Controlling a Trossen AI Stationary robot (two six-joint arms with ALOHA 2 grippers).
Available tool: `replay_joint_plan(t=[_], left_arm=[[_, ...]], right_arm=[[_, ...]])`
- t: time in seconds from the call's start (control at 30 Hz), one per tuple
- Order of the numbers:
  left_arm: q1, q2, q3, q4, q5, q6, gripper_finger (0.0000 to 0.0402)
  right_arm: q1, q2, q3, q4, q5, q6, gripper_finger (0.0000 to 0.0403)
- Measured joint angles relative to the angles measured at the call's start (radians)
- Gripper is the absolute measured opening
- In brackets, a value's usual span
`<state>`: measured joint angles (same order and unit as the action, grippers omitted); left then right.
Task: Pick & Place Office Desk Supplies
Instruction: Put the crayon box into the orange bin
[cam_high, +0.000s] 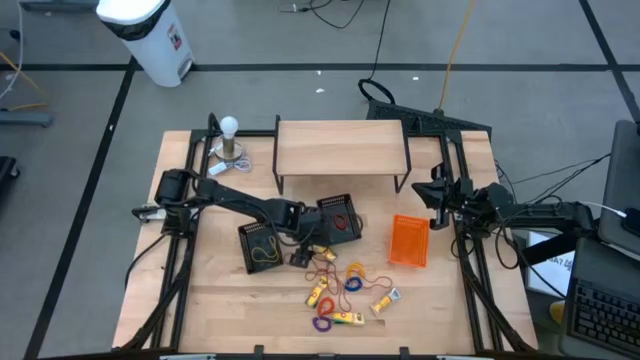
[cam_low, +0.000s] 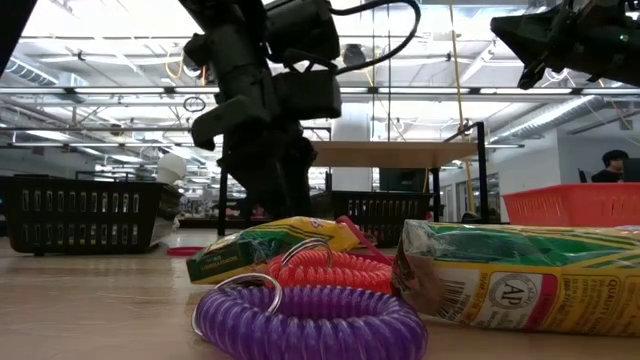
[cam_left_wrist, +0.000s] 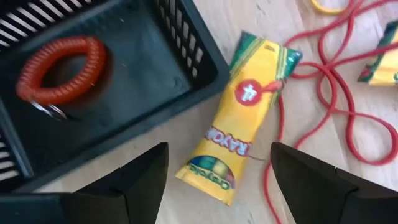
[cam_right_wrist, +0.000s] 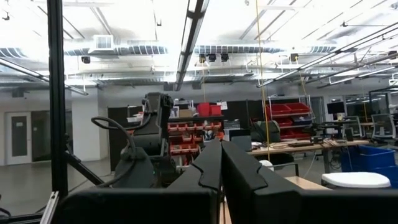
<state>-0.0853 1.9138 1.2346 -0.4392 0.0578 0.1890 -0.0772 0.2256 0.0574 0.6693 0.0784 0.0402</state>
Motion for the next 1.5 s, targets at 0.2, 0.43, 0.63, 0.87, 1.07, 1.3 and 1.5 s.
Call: replay_joint_plan(t=[0.2, 0.43, 0.63, 0.87, 1.07, 1.3, 1.5], left_arm=[[0.002, 0.0, 0.0, 0.012, 0.019, -0.007, 0.0278], [0.001, 0.011, -0.002, 0.02, 0.039, -0.014, 0.0278], [0.001, 0.039, -0.002, 0.023, 0.039, -0.018, 0.0278], [-0.005, 0.062, -0.001, 0.033, 0.041, -0.019, 0.0278], [-0.006, 0.065, -0.002, 0.059, 0.029, -0.027, 0.0277], [-0.006, 0.065, -0.002, 0.058, 0.026, -0.031, 0.0227], [-0.006, 0.065, -0.002, 0.057, 0.024, -0.031, 0.0143]], right_arm=[[0.0, 0.0, 0.0, 0.0, 0.0, 0.0, 0.0], [0.0, 0.0, 0.0, 0.0, 0.0, 0.025, 0.0], [0.001, 0.0, 0.0, 0.0, -0.002, 0.027, 0.0], [0.001, 0.0, 0.0, -0.017, -0.004, 0.043, 0.0], [0.001, 0.0, 0.0, -0.018, -0.003, 0.052, 0.0], [0.001, 0.0, 0.0, -0.016, -0.003, 0.052, 0.0], [0.001, 0.0, 0.0, -0.017, -0.004, 0.052, 0.0]])
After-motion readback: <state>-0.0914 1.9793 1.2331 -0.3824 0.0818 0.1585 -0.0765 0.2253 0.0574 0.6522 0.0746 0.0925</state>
